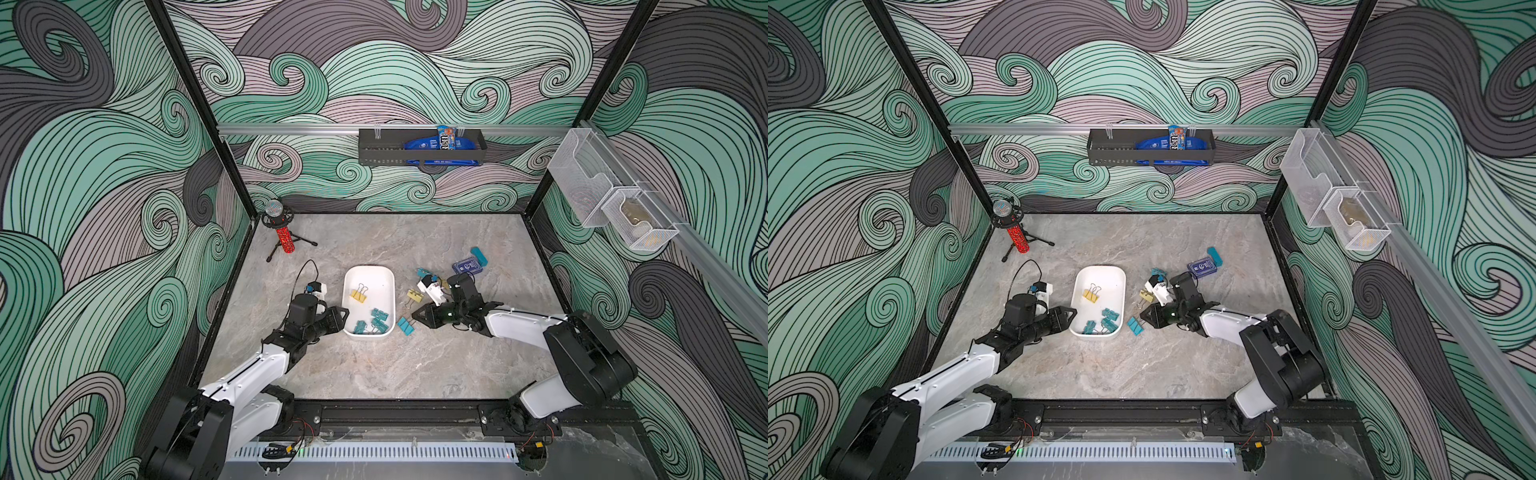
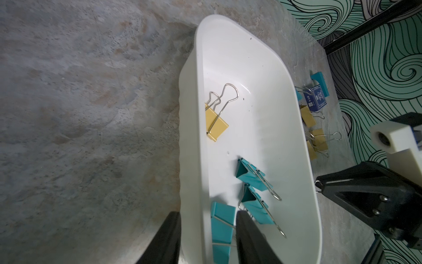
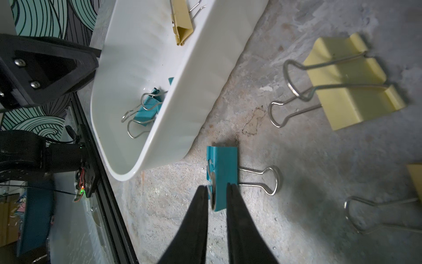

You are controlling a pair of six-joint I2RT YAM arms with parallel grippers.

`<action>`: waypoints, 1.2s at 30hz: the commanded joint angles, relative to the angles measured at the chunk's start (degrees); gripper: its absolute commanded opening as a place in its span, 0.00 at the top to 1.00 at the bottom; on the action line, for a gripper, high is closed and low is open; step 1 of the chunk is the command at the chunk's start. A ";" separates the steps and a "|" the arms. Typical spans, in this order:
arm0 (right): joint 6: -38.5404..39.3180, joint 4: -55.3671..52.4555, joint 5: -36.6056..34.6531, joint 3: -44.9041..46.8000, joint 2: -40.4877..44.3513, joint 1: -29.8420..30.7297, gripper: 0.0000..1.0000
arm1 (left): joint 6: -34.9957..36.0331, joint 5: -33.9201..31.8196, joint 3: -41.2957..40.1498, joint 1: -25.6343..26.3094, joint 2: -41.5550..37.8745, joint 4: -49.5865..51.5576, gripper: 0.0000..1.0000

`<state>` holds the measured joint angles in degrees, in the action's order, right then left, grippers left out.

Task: Take out the binder clips from the storage box
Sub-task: Place the binder clip at the center of the board.

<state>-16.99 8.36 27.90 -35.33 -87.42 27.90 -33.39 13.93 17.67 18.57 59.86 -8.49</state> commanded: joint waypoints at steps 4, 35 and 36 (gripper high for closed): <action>2.42 -6.67 -4.51 -4.78 4.80 0.68 0.72 | 1.27 -0.75 1.98 0.24 -0.07 1.33 0.57; 10.14 -9.49 -8.78 -41.95 -29.04 11.96 0.75 | 0.59 -0.45 1.60 0.31 1.14 0.67 0.57; 10.06 -9.48 -8.84 -42.31 -29.51 12.05 0.75 | 0.56 -0.40 1.58 0.33 1.14 0.67 0.57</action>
<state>-7.64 -1.06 19.53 -76.25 -115.79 39.18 -33.41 13.30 17.67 18.57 60.66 -7.35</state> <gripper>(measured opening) 0.247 0.431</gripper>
